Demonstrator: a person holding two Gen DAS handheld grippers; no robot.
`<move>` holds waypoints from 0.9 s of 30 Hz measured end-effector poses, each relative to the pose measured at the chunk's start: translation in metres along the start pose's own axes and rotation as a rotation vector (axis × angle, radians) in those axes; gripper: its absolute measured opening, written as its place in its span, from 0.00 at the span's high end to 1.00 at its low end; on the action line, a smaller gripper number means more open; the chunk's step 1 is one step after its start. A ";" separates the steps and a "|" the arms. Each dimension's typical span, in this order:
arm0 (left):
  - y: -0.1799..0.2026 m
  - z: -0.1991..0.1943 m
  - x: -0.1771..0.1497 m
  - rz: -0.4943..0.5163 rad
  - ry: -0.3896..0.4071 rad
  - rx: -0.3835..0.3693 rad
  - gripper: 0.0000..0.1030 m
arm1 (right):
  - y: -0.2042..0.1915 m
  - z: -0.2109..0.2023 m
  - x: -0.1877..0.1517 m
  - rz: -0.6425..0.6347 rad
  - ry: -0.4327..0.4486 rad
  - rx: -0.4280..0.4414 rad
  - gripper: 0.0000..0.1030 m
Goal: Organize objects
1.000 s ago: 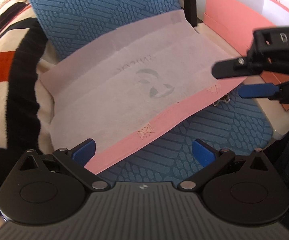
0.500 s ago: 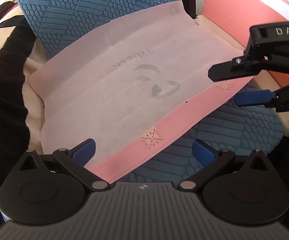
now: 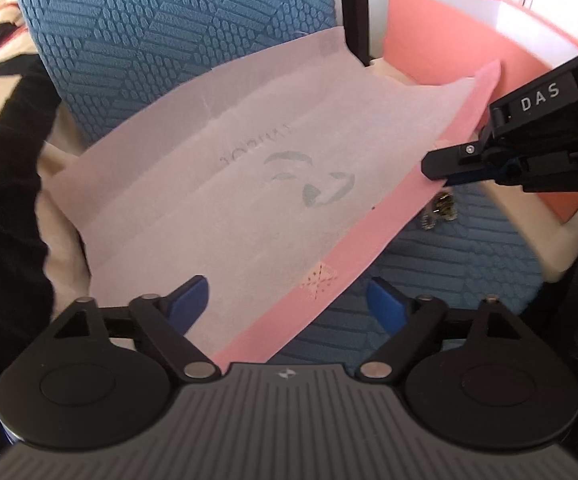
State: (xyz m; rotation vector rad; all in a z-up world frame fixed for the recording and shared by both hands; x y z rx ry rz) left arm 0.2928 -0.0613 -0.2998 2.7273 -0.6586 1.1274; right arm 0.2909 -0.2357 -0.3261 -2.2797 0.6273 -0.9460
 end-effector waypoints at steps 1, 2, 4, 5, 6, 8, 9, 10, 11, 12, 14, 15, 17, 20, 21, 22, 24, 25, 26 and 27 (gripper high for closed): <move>0.000 -0.001 0.000 -0.015 0.001 -0.017 0.28 | 0.001 -0.002 0.003 -0.006 0.010 0.001 0.92; -0.001 -0.002 -0.001 -0.027 -0.005 -0.035 0.37 | 0.001 -0.003 0.006 -0.010 0.019 0.000 0.92; 0.000 -0.001 -0.005 -0.047 -0.018 -0.065 0.52 | 0.004 -0.005 0.013 -0.022 0.037 -0.005 0.92; 0.001 -0.002 -0.006 -0.059 -0.021 -0.086 0.62 | 0.005 -0.006 0.015 -0.025 0.043 -0.010 0.92; 0.003 -0.002 -0.007 -0.072 -0.024 -0.102 0.67 | 0.007 -0.007 0.018 -0.025 0.048 -0.013 0.92; 0.007 -0.005 -0.009 -0.105 -0.026 -0.138 0.79 | 0.009 -0.007 0.022 -0.028 0.052 -0.011 0.92; 0.009 -0.007 -0.009 -0.125 -0.027 -0.158 0.81 | 0.009 -0.006 0.024 -0.034 0.056 -0.012 0.92; 0.010 -0.007 -0.009 -0.147 -0.028 -0.177 0.85 | 0.009 -0.006 0.026 -0.043 0.061 -0.014 0.92; 0.012 -0.009 -0.009 -0.172 -0.029 -0.191 0.87 | 0.010 -0.007 0.029 -0.052 0.068 -0.019 0.91; 0.013 -0.010 -0.010 -0.202 -0.030 -0.208 0.88 | 0.011 -0.007 0.032 -0.059 0.075 -0.022 0.90; 0.015 -0.014 -0.010 -0.275 -0.029 -0.238 0.90 | 0.012 -0.009 0.036 -0.069 0.091 -0.025 0.88; 0.015 -0.015 -0.010 -0.310 -0.025 -0.247 0.90 | 0.011 -0.010 0.038 -0.076 0.099 -0.029 0.87; 0.014 -0.018 -0.012 -0.410 -0.020 -0.269 0.91 | 0.012 -0.013 0.041 -0.105 0.113 -0.037 0.80; 0.012 -0.017 -0.015 -0.580 -0.011 -0.320 0.92 | 0.008 -0.018 0.040 -0.139 0.125 -0.023 0.65; 0.011 -0.017 -0.016 -0.621 -0.006 -0.333 0.92 | 0.006 -0.020 0.039 -0.158 0.128 -0.014 0.65; 0.012 -0.016 -0.017 -0.650 -0.004 -0.342 0.92 | 0.003 -0.021 0.037 -0.178 0.133 -0.009 0.65; 0.010 -0.013 -0.020 -0.696 -0.002 -0.353 0.92 | -0.002 -0.023 0.032 -0.217 0.140 0.005 0.65; 0.008 -0.012 -0.022 -0.721 -0.004 -0.356 0.92 | -0.005 -0.023 0.029 -0.236 0.140 0.012 0.65; 0.007 -0.009 -0.025 -0.743 -0.007 -0.353 0.92 | -0.008 -0.022 0.025 -0.262 0.139 0.019 0.66; 0.006 -0.006 -0.028 -0.759 -0.009 -0.350 0.92 | -0.012 -0.020 0.022 -0.289 0.135 0.018 0.67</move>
Point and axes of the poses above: each gripper's, at about its wrist camera, not at the fingertips, and z roughly the way its jaws point, y to its right, x to its top, the point moved 10 cm from there along z, roughly the way its jaws point, and after that the axes turned 12 degrees about y, right-handed, at the moved point
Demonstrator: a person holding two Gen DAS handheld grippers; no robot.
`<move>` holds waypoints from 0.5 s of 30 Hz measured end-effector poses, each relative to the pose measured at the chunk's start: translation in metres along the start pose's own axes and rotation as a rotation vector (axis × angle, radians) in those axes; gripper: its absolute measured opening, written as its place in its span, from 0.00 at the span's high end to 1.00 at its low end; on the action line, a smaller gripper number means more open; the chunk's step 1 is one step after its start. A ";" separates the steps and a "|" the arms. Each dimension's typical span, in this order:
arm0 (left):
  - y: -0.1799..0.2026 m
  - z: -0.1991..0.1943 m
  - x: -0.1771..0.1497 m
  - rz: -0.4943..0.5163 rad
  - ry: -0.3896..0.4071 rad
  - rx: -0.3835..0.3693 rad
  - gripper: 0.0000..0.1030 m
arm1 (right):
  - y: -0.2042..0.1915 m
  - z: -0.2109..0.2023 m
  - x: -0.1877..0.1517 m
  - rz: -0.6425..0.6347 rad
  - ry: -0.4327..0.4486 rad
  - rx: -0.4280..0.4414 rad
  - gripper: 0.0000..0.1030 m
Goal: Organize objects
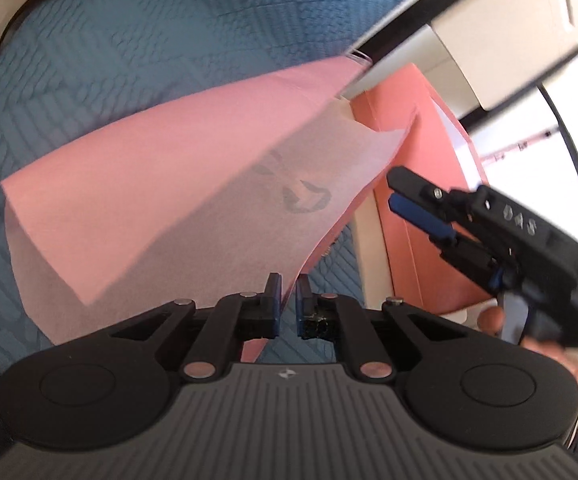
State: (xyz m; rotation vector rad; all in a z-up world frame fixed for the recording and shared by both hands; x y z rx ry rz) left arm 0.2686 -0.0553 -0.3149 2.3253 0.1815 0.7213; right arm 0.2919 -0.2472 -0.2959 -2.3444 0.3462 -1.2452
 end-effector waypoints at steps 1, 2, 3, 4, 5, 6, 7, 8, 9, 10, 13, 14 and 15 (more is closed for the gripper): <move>-0.003 -0.001 -0.001 -0.013 0.002 0.001 0.92 | -0.004 0.001 -0.003 -0.027 -0.001 -0.001 0.70; -0.005 -0.001 -0.001 -0.027 0.003 -0.001 0.92 | -0.008 0.002 -0.006 -0.054 -0.003 0.000 0.76; -0.008 0.000 -0.002 -0.040 0.004 -0.004 0.92 | -0.013 0.005 -0.007 -0.073 -0.005 0.001 0.78; -0.010 0.000 -0.002 -0.054 0.003 -0.006 0.92 | -0.016 0.007 -0.010 -0.094 -0.009 0.000 0.79; -0.012 0.001 -0.001 -0.066 -0.001 -0.006 0.92 | -0.018 0.009 -0.011 -0.111 -0.009 -0.001 0.79; -0.015 0.002 -0.001 -0.072 -0.003 -0.005 0.92 | -0.021 0.011 -0.013 -0.131 -0.010 -0.001 0.80; -0.016 0.003 -0.002 -0.074 -0.006 0.000 0.92 | -0.025 0.014 -0.015 -0.150 -0.013 0.000 0.80; -0.015 0.005 -0.003 -0.076 -0.011 0.004 0.91 | -0.028 0.018 -0.017 -0.169 -0.016 0.000 0.80; -0.015 0.006 -0.002 -0.080 -0.013 0.006 0.91 | -0.030 0.021 -0.020 -0.189 -0.020 -0.004 0.80; -0.017 0.005 -0.002 -0.081 -0.013 0.006 0.91 | -0.032 0.025 -0.023 -0.207 -0.028 -0.013 0.80; -0.019 0.002 -0.001 -0.080 -0.011 0.010 0.91 | -0.031 0.037 -0.032 -0.231 -0.059 -0.046 0.80; -0.020 0.003 -0.002 -0.074 -0.008 0.012 0.91 | -0.029 0.040 -0.034 -0.228 -0.073 -0.057 0.80; -0.021 0.000 -0.001 -0.071 -0.007 0.014 0.91 | -0.026 0.043 -0.037 -0.217 -0.089 -0.064 0.80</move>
Point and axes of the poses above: each gripper's, at about its wrist camera, not at the fingertips, and z roughly the way its jaws point, y to its right, x to its top, the point moved 10 cm from there along z, roughly the way its jaws point, and after that the axes turned 12 degrees about y, right-handed, at the moved point
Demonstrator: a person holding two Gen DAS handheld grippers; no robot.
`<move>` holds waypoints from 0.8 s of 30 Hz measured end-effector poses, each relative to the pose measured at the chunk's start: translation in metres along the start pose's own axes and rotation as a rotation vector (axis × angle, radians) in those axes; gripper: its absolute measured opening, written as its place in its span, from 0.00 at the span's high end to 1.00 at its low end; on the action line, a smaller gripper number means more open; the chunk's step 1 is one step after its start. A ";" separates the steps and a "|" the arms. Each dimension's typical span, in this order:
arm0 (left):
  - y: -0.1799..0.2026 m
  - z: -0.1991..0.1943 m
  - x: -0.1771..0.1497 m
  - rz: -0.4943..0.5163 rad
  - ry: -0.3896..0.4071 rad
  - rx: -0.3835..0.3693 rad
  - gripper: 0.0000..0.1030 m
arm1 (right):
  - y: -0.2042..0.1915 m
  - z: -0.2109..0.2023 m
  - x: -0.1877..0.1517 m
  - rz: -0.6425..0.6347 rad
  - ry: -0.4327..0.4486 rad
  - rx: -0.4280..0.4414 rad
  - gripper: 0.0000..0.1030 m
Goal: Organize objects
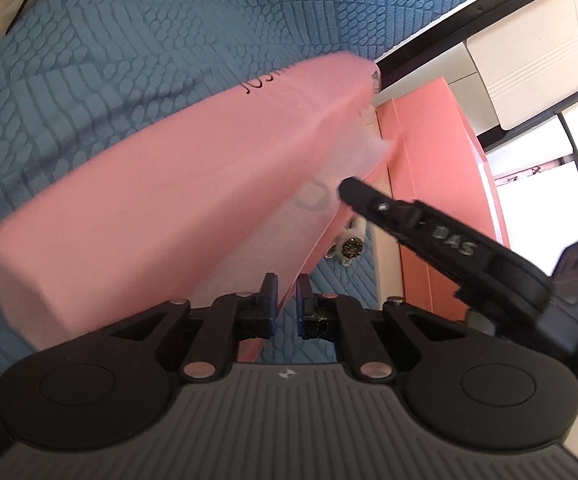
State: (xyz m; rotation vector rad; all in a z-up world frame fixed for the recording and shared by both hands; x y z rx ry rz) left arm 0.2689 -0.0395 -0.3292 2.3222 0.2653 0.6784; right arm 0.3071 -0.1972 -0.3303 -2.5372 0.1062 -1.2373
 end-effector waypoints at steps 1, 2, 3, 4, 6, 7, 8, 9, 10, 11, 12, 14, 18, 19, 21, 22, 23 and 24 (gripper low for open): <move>0.000 -0.002 0.001 0.001 0.004 0.000 0.91 | 0.002 0.003 -0.002 0.016 -0.013 0.000 0.80; 0.000 -0.004 0.003 0.004 0.016 -0.002 0.91 | 0.005 0.005 -0.005 0.032 -0.031 -0.002 0.80; 0.002 -0.005 0.006 0.009 0.027 -0.005 0.91 | 0.007 0.007 -0.008 0.047 -0.047 -0.006 0.80; 0.004 -0.006 0.009 0.014 0.039 -0.009 0.91 | 0.008 0.009 -0.010 0.059 -0.058 -0.010 0.80; 0.009 -0.013 0.014 0.025 0.066 -0.025 0.91 | 0.011 0.011 -0.013 0.083 -0.072 -0.010 0.81; 0.012 -0.016 0.016 0.030 0.078 -0.034 0.91 | 0.012 0.012 -0.014 0.091 -0.073 -0.008 0.81; 0.016 -0.020 0.017 0.035 0.088 -0.048 0.91 | 0.012 0.012 -0.014 0.097 -0.074 -0.007 0.81; 0.020 -0.022 0.018 0.038 0.093 -0.062 0.91 | 0.013 0.013 -0.014 0.105 -0.076 -0.005 0.82; 0.024 -0.024 0.018 0.046 0.097 -0.070 0.91 | 0.013 0.014 -0.015 0.113 -0.076 -0.005 0.84; 0.029 -0.025 0.017 0.062 0.102 -0.075 0.91 | 0.012 0.015 -0.016 0.120 -0.078 -0.004 0.84; 0.033 -0.025 0.016 0.078 0.101 -0.078 0.91 | 0.012 0.017 -0.016 0.130 -0.083 0.000 0.84; 0.037 -0.019 0.011 0.092 0.088 -0.064 0.91 | 0.013 0.016 -0.018 0.154 -0.091 0.012 0.84; 0.027 0.007 0.000 0.153 0.041 0.064 0.91 | 0.015 0.015 -0.015 0.179 -0.088 0.025 0.82; 0.024 0.013 -0.004 0.154 0.022 0.083 0.91 | 0.016 0.014 -0.014 0.186 -0.082 0.028 0.78; 0.020 0.020 -0.010 0.167 -0.006 0.109 0.91 | 0.017 0.011 -0.010 0.199 -0.065 0.026 0.78; 0.019 0.022 -0.012 0.179 -0.013 0.121 0.91 | 0.019 0.009 -0.008 0.205 -0.057 0.024 0.76; 0.021 0.023 -0.012 0.187 -0.010 0.122 0.91 | 0.021 0.007 -0.006 0.213 -0.049 0.021 0.74; 0.022 0.023 -0.012 0.190 -0.011 0.123 0.91 | 0.023 0.006 -0.004 0.224 -0.042 0.016 0.73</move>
Point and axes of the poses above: each gripper's, at about its wrist camera, not at the fingertips, and z roughly the way its jaws point, y to its right, x to its top, the point moved 10 cm from there along z, roughly the way its jaws point, and after that the axes turned 12 degrees about y, right-handed, at the moved point
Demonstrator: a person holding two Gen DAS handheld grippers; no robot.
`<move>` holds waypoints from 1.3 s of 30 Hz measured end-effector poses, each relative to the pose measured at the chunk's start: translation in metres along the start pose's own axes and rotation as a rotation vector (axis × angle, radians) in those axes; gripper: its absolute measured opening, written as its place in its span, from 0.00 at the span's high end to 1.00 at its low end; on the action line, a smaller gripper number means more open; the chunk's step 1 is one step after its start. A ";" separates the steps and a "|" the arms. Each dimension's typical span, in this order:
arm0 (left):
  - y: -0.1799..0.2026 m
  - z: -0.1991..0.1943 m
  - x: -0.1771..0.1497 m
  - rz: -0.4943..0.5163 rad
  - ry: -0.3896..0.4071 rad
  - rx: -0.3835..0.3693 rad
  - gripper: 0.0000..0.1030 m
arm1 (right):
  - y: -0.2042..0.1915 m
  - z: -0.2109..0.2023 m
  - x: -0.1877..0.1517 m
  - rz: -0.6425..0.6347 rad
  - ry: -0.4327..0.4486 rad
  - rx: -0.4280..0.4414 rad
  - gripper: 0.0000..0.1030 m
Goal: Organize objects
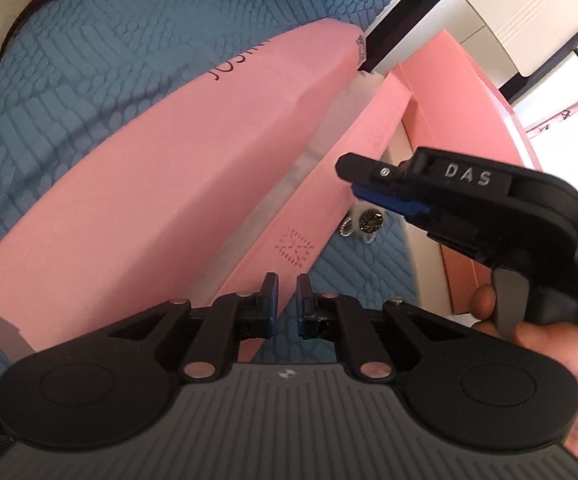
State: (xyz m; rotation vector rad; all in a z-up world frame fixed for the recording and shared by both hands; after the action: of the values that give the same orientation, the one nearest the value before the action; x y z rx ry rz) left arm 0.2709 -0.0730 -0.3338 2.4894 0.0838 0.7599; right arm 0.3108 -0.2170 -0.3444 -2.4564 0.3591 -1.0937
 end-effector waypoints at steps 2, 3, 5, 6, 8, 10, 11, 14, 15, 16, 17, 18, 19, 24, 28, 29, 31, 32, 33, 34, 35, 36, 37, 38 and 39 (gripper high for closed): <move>0.000 0.000 0.000 -0.004 0.000 0.001 0.91 | 0.006 -0.001 0.003 0.023 0.012 -0.016 0.64; -0.001 0.000 0.001 -0.009 -0.001 0.000 0.91 | 0.008 0.000 0.004 0.033 0.011 -0.021 0.64; -0.001 -0.001 0.001 -0.014 -0.001 -0.001 0.91 | 0.009 0.003 0.003 0.046 0.000 -0.020 0.64; -0.003 0.000 0.001 -0.015 -0.001 0.000 0.91 | 0.011 0.004 0.002 0.050 -0.005 -0.022 0.64; -0.003 0.000 0.001 -0.017 -0.001 0.000 0.91 | 0.012 0.006 0.000 0.048 -0.009 -0.033 0.64; -0.005 0.000 0.001 -0.020 -0.003 -0.002 0.91 | 0.013 0.009 -0.001 0.052 -0.014 -0.036 0.65; -0.005 0.000 0.001 -0.021 -0.003 -0.002 0.91 | 0.014 0.011 -0.002 0.058 -0.019 -0.039 0.65; -0.005 0.001 0.002 -0.025 -0.005 -0.004 0.91 | 0.016 0.015 -0.004 0.087 -0.033 -0.037 0.65; -0.005 0.001 0.002 -0.026 -0.006 -0.005 0.91 | 0.016 0.015 -0.004 0.099 -0.030 -0.030 0.65; -0.005 0.001 0.003 -0.028 -0.006 -0.005 0.91 | 0.015 0.015 -0.004 0.113 -0.027 -0.020 0.65; -0.005 0.001 0.003 -0.031 -0.006 -0.006 0.91 | 0.013 0.014 -0.003 0.124 -0.023 -0.006 0.65; -0.005 0.001 0.003 -0.035 -0.006 -0.006 0.91 | 0.011 0.013 -0.003 0.130 -0.019 0.010 0.66; -0.006 0.001 0.003 -0.039 -0.006 -0.006 0.91 | 0.009 0.012 -0.003 0.130 -0.015 0.023 0.67; -0.007 0.003 0.005 -0.053 0.001 0.002 0.91 | -0.012 0.008 -0.010 0.114 -0.024 0.111 0.76; -0.010 0.003 0.007 -0.074 0.006 0.008 0.91 | -0.025 0.013 -0.023 0.083 -0.076 0.138 0.80; -0.011 0.003 0.008 -0.079 0.008 0.011 0.91 | -0.025 0.016 -0.027 0.082 -0.092 0.131 0.82; -0.012 0.003 0.010 -0.085 0.010 0.015 0.91 | -0.024 0.021 -0.036 0.083 -0.129 0.114 0.87; -0.013 0.003 0.010 -0.089 0.012 0.017 0.91 | -0.023 0.022 -0.038 0.074 -0.139 0.103 0.89; -0.013 0.002 0.011 -0.091 0.015 0.018 0.91 | -0.023 0.022 -0.039 0.067 -0.138 0.102 0.89; -0.014 0.001 0.012 -0.093 0.017 0.020 0.91 | -0.026 0.023 -0.038 0.058 -0.144 0.102 0.90; -0.015 0.000 0.013 -0.099 0.020 0.020 0.91 | -0.027 0.023 -0.037 0.049 -0.149 0.102 0.92; -0.015 0.000 0.014 -0.107 0.024 0.017 0.91 | -0.030 0.024 -0.036 0.037 -0.155 0.101 0.92; -0.016 -0.001 0.016 -0.116 0.028 0.014 0.91 | -0.032 0.024 -0.035 0.021 -0.161 0.099 0.93; -0.017 -0.002 0.017 -0.126 0.035 0.013 0.91 | -0.035 0.024 -0.033 0.008 -0.169 0.097 0.93; -0.018 -0.003 0.019 -0.132 0.042 0.015 0.91 | -0.038 0.024 -0.032 -0.005 -0.180 0.096 0.94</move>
State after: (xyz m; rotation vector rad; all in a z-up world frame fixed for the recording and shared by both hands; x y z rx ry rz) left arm 0.2871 -0.0519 -0.3314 2.4551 0.2665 0.7580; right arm 0.3099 -0.1650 -0.3611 -2.4472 0.2384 -0.8618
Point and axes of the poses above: each gripper's, at about its wrist camera, not at the fingertips, and z roughly the way its jaws point, y to its right, x to its top, the point moved 10 cm from there along z, roughly the way its jaws point, and after that the axes turned 12 degrees about y, right-handed, at the moved point
